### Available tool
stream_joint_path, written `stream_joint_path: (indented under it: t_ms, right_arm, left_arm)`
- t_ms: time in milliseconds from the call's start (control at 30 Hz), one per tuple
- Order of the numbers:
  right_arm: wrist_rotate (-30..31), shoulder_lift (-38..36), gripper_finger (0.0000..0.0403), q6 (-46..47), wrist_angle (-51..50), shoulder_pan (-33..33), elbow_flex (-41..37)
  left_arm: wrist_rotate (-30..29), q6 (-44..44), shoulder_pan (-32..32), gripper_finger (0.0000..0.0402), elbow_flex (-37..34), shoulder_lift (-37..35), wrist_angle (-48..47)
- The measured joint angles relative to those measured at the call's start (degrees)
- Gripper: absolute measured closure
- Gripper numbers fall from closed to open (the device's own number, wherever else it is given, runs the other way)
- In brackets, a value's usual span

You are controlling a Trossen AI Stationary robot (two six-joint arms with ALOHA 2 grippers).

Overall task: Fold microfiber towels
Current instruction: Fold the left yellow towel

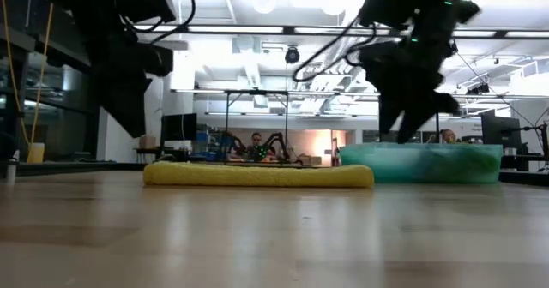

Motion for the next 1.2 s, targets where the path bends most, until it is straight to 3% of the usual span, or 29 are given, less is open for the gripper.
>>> stream_joint_path:
  t_ms: [200,433,600,800,967,1200]
  right_arm:
    - [0.3,-4.9,0.0221,15.4,21.0,-0.2,-12.4]
    - [0.5,-1.5,0.0221,15.2,34.2,-1.5,-17.4]
    - [-1.3,1.8,0.0221,8.8,36.2,-3.6,-16.0]
    - [-6.1,6.1,0.0221,8.7,36.1,-5.4,-15.5]
    - [-6.3,9.3,0.0221,9.7,40.4,-5.3,-15.3]
    - [-5.8,12.8,0.0221,12.0,43.6,-5.3,-15.2]
  left_arm:
    - [3.2,-3.6,-0.1,0.0272,-2.6,0.0,1.2]
    - [6.5,-6.7,-0.3,0.0272,-3.9,0.0,1.0]
    - [7.2,-7.0,-0.3,0.0272,-3.9,0.1,1.5]
    - [7.3,-7.0,-0.3,0.0272,-3.9,0.1,1.9]
    - [9.2,-7.1,-0.3,0.0272,-3.9,1.1,3.9]
    - [12.2,-7.1,-0.2,0.0272,-3.9,9.5,7.6]
